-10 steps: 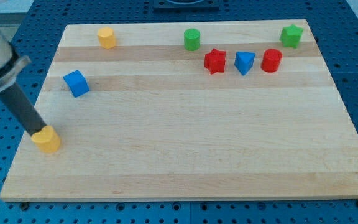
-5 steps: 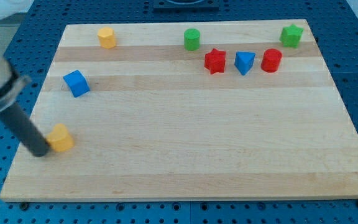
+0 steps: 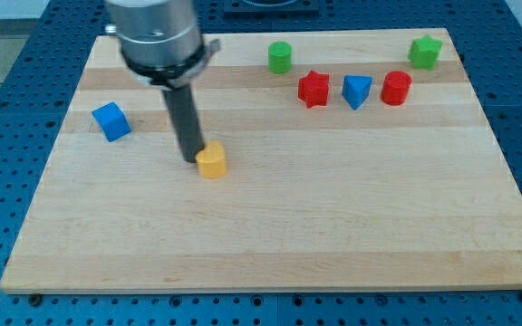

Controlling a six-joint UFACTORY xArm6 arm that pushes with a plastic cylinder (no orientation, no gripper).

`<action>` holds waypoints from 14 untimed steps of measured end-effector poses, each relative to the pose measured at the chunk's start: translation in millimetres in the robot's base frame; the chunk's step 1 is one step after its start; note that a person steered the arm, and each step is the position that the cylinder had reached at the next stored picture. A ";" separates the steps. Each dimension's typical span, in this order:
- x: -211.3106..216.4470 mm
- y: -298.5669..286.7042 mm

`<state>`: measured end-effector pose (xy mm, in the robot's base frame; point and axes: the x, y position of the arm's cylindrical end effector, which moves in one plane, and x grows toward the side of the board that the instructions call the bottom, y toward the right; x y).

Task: Push the yellow heart towards the center right of the board

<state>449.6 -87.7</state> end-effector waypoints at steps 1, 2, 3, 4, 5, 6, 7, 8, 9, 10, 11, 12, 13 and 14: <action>0.0 44.3; 12.9 34.1; 30.9 26.8; 58.3 25.7; 78.7 16.6; 96.9 20.7; 59.6 46.4; 23.8 57.0; 21.1 88.1; 21.4 76.0; 37.2 56.4; 37.2 77.7; 61.4 103.9; 55.2 148.7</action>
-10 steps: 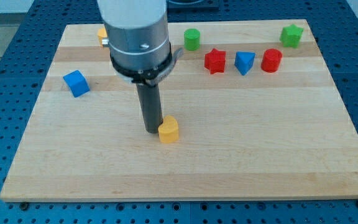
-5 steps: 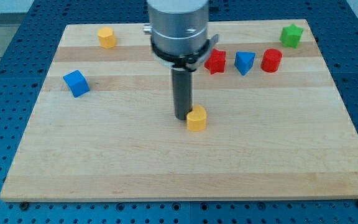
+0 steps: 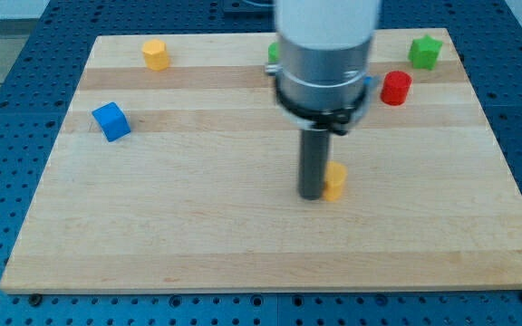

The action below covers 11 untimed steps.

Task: Push the yellow heart towards the center right of the board

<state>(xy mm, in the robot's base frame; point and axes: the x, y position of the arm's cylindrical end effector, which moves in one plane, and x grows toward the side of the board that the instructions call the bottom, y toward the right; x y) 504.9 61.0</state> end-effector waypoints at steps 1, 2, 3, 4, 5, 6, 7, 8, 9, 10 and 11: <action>-41.3 47.2; -55.3 72.0; -33.2 40.0; 8.8 31.2; 18.1 70.4; -14.0 73.3; -41.3 103.5; -70.4 108.3; -71.4 110.4; -75.6 111.8; -72.7 87.4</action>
<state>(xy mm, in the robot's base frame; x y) 432.1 148.4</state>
